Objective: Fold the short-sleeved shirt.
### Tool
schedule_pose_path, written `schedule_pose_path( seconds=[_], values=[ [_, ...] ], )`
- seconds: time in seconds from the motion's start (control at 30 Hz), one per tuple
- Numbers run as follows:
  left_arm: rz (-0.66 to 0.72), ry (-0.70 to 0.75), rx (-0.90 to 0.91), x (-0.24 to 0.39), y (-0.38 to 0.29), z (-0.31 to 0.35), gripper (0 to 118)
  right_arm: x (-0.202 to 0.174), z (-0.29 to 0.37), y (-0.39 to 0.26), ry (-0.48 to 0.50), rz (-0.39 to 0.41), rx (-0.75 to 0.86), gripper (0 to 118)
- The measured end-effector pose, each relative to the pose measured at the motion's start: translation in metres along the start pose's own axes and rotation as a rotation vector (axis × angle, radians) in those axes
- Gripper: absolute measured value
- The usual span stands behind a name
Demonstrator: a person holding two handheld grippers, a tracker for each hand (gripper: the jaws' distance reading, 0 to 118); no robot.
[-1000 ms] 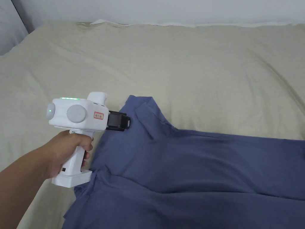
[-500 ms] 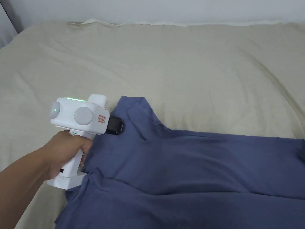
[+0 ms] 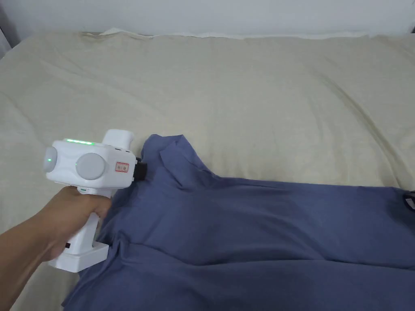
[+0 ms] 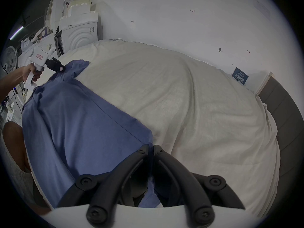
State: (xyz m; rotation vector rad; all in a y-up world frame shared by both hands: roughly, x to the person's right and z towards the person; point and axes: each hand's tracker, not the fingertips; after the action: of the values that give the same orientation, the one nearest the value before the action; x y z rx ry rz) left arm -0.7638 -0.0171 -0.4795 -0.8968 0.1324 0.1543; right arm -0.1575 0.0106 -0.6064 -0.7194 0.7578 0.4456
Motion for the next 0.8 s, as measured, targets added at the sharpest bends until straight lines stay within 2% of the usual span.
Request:
schedule_pose_path(
  seconds=[0.3, 0.37, 0.43, 0.8],
  values=[
    [0.017, -0.025, 0.055, -0.004, -0.007, 0.039, 3, 0.004, 0.008, -0.006, 0.005, -0.008, 0.021, 5],
    [0.025, -0.037, 0.069, -0.002, -0.011, 0.053, 3, 0.001, 0.019, -0.005, 0.032, -0.012, 0.035, 5],
    [0.027, -0.041, 0.09, 0.0, -0.016, 0.066, 3, -0.003, 0.026, -0.006, 0.007, 0.0, 0.041, 5],
    [0.055, -0.058, 0.169, 0.002, -0.055, 0.126, 3, -0.015, 0.08, -0.021, 0.025, -0.02, 0.101, 5]
  ],
)
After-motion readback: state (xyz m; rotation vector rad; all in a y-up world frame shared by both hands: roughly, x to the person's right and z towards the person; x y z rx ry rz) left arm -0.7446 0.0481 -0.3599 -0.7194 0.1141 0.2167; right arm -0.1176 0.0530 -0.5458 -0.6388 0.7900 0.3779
